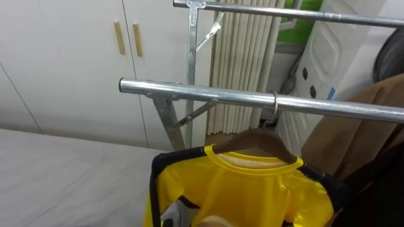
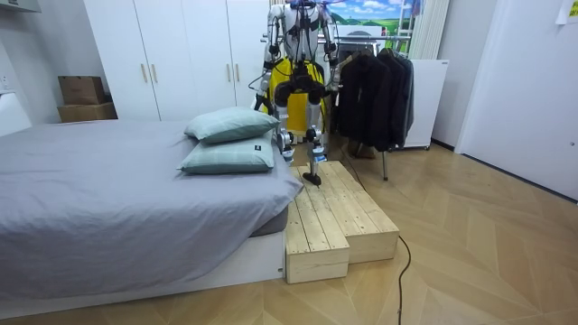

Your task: Hang clothes

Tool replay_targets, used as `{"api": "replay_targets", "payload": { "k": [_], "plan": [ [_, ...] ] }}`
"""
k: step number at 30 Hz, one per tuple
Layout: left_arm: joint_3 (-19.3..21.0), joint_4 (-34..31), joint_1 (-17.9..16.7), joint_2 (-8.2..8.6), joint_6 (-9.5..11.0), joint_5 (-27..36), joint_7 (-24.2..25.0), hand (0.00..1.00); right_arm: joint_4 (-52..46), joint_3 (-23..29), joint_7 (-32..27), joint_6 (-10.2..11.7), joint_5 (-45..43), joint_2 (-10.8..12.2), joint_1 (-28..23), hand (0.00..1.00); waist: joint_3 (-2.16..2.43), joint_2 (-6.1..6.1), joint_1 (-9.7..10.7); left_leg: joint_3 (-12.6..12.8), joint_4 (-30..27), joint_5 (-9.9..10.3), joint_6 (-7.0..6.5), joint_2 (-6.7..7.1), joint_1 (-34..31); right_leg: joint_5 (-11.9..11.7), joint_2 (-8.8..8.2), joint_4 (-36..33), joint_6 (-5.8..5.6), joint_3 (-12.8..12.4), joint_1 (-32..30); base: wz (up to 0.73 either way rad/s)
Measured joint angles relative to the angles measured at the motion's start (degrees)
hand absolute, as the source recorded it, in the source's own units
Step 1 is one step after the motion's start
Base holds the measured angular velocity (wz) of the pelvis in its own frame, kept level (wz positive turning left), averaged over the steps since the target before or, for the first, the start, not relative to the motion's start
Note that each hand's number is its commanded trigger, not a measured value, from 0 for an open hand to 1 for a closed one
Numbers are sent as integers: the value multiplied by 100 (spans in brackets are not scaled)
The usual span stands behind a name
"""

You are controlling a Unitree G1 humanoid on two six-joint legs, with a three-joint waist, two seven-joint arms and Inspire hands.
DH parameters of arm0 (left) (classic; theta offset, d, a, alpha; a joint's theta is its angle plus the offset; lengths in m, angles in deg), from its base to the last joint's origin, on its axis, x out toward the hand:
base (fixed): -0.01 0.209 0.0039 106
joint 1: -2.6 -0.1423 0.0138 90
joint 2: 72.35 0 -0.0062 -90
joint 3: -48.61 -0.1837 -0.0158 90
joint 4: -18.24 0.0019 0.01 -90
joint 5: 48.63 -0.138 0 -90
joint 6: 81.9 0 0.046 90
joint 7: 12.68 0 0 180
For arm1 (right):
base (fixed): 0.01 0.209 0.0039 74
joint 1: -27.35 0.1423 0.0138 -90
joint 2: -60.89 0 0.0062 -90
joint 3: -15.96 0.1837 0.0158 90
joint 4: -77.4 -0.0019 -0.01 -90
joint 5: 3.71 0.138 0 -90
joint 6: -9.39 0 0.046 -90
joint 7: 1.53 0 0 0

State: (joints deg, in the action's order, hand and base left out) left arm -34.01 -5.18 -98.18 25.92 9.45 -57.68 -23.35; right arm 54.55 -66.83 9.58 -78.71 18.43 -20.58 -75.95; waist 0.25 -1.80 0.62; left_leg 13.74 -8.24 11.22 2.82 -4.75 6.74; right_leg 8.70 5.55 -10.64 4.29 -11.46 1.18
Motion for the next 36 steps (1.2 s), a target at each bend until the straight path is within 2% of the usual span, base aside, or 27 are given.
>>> {"api": "replay_targets", "payload": {
  "k": [2, 5, 7, 17, 31, 36],
  "plan": [
    [180, 62, -21, 69, 31, 257, 24, 0, 207, 123, 22, -15, 477, 37, -62, 0, -15, 75, 67, 1, 17, 0, 0, 0, 4, 1, -2, 1, 0, -4, -1, 0],
    [201, 139, -32, 91, 35, 468, 117, 0, 374, 318, 29, -58, 592, 46, -101, 0, -31, 141, 133, 1, 37, -1, 1, 3, 6, 7, -25, 16, -5, 1, -1, 0],
    [202, 158, -37, 122, 34, 522, 128, 0, 417, 333, 30, -107, 689, 52, -121, 0, -25, 155, 169, 0, 40, -2, 0, 6, 7, 15, -32, 18, -5, 7, -1, 0],
    [199, 159, -26, 132, 38, 745, 68, 0, 415, 122, -179, -279, 703, 51, 21, 0, 8, 71, 184, -56, 35, -5, -1, 25, -2, 40, -31, 16, -2, 68, -1, 2],
    [34, 162, -1, 161, 75, 828, -116, 0, 408, -98, -378, -263, 679, 47, 71, 0, -19, 108, 81, -154, 38, -5, -1, 38, -7, 50, -32, 17, -5, 79, 2, 0],
    [18, 160, -1, 162, 72, 686, -104, 0, 418, -91, -480, -220, 310, 34, 125, 0, -22, 120, 66, -203, 38, -5, -2, 41, -5, 50, -24, 16, -6, 73, 5, 0]
  ]
}}
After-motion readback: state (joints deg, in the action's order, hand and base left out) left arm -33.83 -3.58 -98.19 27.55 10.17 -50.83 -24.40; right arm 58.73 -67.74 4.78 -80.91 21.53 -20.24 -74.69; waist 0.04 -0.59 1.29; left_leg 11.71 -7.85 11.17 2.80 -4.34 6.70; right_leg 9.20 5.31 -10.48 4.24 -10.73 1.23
